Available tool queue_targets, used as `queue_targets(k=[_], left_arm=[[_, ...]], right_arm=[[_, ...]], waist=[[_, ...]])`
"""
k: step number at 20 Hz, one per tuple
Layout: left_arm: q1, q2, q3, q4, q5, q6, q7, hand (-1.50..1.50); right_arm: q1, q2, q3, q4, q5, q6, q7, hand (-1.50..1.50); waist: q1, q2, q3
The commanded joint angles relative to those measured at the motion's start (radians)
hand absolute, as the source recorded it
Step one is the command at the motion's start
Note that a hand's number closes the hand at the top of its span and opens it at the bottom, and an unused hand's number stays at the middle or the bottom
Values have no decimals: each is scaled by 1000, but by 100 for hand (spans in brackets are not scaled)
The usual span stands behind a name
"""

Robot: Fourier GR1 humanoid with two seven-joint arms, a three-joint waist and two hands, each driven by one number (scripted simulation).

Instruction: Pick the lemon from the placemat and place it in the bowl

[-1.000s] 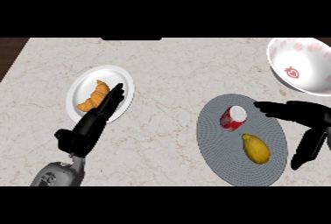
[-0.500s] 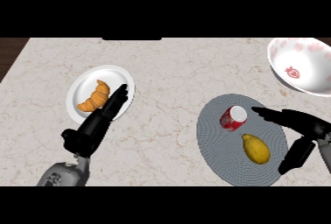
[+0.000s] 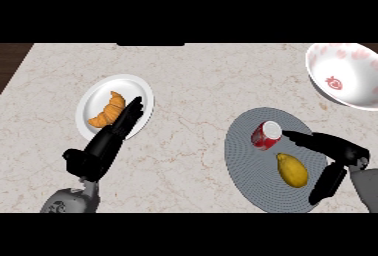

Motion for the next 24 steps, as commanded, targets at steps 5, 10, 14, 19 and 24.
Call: queue_targets(k=[5,10,14,19,24], left_arm=[[-33,-6,51,21,-17,-36,2,0],[2,-55,-6,-27,-58,4,27,0],[11,-20,33,11,-37,-50,-25,0],[13,-27,38,11,-44,-53,-35,0],[-18,-54,40,12,-42,-33,4,0]], right_arm=[[-59,71,-5,146,114,-54,-104,-150],[1,79,-17,95,108,-73,-203,150],[-55,61,-34,199,182,-151,-308,150],[-42,76,-40,238,213,-197,-360,150],[-22,17,47,93,343,-272,-440,150]], waist=[[5,2,1],[3,1,1],[8,3,2],[8,3,2],[-4,1,1]])
